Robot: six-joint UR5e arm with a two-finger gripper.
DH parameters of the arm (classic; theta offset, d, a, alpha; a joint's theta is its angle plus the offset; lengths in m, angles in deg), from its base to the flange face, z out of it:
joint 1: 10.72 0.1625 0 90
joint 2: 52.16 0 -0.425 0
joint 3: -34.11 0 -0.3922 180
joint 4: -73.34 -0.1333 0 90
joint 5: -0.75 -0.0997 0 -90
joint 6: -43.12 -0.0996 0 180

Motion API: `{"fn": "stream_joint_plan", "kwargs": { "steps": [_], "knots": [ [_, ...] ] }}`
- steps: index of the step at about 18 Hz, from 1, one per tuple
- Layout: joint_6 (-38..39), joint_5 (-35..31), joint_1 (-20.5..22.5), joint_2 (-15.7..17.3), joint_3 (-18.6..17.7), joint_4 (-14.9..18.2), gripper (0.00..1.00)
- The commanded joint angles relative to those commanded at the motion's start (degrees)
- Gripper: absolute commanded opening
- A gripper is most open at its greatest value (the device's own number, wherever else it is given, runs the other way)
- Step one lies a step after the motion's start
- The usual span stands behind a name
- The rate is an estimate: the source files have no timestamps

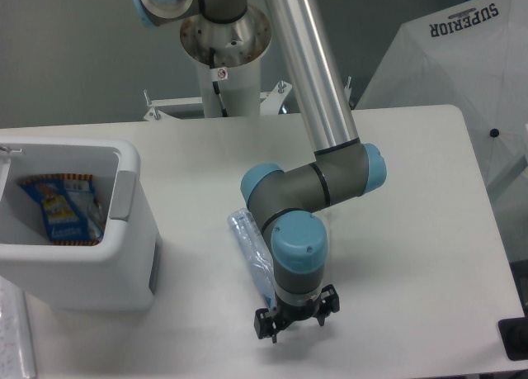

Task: Place the trash in the trash can
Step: 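Close the gripper on the bottle's cap end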

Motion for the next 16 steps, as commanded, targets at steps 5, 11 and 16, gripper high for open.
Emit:
{"fn": "stream_joint_plan", "kwargs": {
  "steps": [5, 11, 16],
  "knots": [
    [0.0, -0.1, -0.1, 0.1, -0.5, 0.1, 0.70],
    [-0.2, -0.1, -0.2, 0.4, -1.4, 0.1, 0.70],
    [-0.4, -0.1, -0.2, 0.7, -2.0, 0.1, 0.70]
  ]
}}
